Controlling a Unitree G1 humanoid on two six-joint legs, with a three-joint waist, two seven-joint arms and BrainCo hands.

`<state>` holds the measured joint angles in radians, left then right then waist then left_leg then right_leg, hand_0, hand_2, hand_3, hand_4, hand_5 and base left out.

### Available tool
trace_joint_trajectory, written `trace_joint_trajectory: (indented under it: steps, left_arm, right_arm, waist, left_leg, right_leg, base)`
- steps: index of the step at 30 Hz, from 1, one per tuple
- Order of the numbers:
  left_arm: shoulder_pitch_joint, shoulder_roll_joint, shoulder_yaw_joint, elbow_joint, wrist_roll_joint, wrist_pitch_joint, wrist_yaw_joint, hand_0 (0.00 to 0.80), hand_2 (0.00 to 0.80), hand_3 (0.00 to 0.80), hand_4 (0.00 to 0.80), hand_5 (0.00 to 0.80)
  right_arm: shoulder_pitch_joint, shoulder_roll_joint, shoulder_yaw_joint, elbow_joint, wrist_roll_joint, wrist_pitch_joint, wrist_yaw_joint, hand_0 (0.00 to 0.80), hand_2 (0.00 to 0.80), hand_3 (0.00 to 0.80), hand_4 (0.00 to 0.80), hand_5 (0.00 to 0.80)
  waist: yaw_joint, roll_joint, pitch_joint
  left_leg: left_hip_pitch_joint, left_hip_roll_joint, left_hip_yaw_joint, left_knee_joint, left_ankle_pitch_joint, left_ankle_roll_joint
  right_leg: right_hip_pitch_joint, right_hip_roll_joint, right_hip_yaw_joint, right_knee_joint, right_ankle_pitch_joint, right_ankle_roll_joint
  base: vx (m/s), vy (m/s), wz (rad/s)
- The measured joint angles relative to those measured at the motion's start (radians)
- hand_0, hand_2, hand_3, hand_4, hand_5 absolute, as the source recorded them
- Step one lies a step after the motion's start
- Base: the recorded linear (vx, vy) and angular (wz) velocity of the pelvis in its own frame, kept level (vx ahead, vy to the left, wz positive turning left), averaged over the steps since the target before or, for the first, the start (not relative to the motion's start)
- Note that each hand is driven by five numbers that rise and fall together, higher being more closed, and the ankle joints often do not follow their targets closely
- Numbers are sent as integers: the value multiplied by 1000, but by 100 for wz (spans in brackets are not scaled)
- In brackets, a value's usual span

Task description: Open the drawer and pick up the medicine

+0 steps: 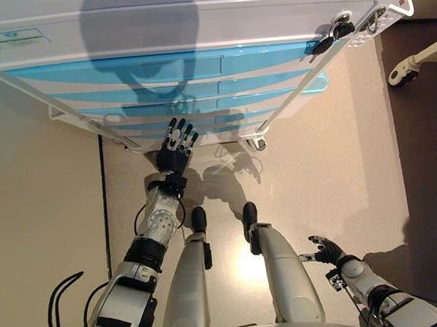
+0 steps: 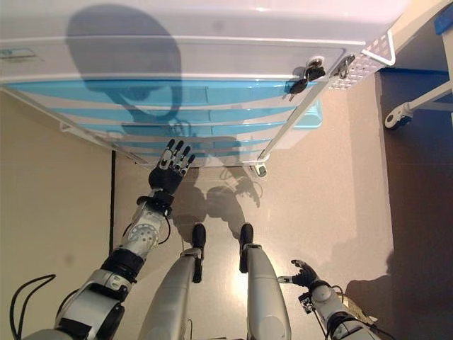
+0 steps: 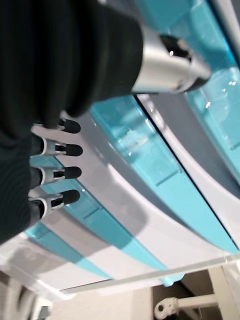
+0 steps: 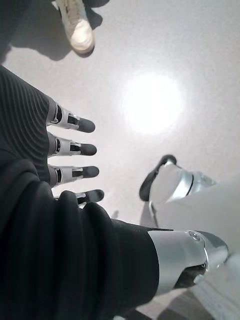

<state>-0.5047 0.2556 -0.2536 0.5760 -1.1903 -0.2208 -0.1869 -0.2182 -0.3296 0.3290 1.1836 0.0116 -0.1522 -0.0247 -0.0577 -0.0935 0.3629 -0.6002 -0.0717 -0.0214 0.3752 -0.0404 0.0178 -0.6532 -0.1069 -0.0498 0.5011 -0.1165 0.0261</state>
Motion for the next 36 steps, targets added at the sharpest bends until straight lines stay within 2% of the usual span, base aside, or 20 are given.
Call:
trace_joint_trajectory:
  steps: [10,14,21,27,32,33,34,35,36]
  left_arm:
    - [-20,-3,3,11,0,1,20,0,0,0,0,0]
    - [-46,-20,39,12,-2,-1,32,0,0,0,0,0]
    - [-70,-21,41,16,-24,-2,63,0,0,0,0,0]
    - [-101,-22,42,11,-119,-12,89,0,0,0,0,0]
    - [-126,-21,40,-42,-177,-35,104,0,0,0,0,0]
    - [-126,-21,39,-45,-177,-36,103,53,53,53,53,53]
    - [-126,-20,37,-51,-177,-37,103,289,289,289,289,289]
    - [-126,-20,37,-51,-177,-37,103,326,326,326,326,326]
    - [-125,-20,36,-51,-183,-37,109,474,474,474,474,474]
  right_arm:
    - [-2,0,0,0,0,0,-6,0,0,0,0,0]
    - [-3,0,0,0,0,0,-7,0,0,0,0,0]
    - [-4,0,1,0,0,0,-6,0,0,0,0,0]
    - [-15,1,6,-1,0,0,-6,0,0,0,0,0]
    - [-16,1,23,-1,0,0,-1,0,0,0,0,0]
    - [-16,1,24,0,0,0,1,0,0,0,0,0]
    - [-15,1,24,0,0,0,3,0,0,0,0,0]
    - [-16,1,24,0,0,0,4,0,0,0,0,0]
    - [-16,1,27,0,-1,0,5,0,0,0,0,0]
  waist:
    - [-1,1,0]
    - [-5,1,0]
    - [-8,0,1]
    - [-10,-21,27]
    - [-8,-35,42]
    - [-7,-35,43]
    - [-6,-36,46]
    - [-6,-37,47]
    - [-7,-41,54]
  left_leg:
    - [10,-1,1,-11,2,-1]
    - [11,1,0,-15,5,-3]
    - [-2,0,0,-14,5,-3]
    - [-5,0,0,-12,7,-2]
    - [-4,0,0,-12,12,-2]
    - [-4,0,0,-12,13,-2]
    - [-2,0,-1,-12,15,-2]
    - [1,0,-1,-12,16,-2]
    - [13,0,0,-13,17,-2]
  right_leg:
    - [4,0,1,-2,0,0]
    - [3,0,1,-4,0,0]
    - [-10,1,1,-3,0,0]
    - [-14,1,4,0,1,-1]
    - [-12,0,7,0,6,-2]
    - [-12,0,7,1,8,-2]
    - [-8,0,6,1,11,-2]
    - [-5,0,6,1,12,-2]
    - [6,0,6,1,12,-2]
  base:
    - [3,0,0]
    - [0,0,0]
    - [0,0,0]
    - [0,0,0]
    - [0,0,0]
    - [-36,-4,1]
    - [0,0,0]
    - [-34,-6,0]
    - [0,0,0]
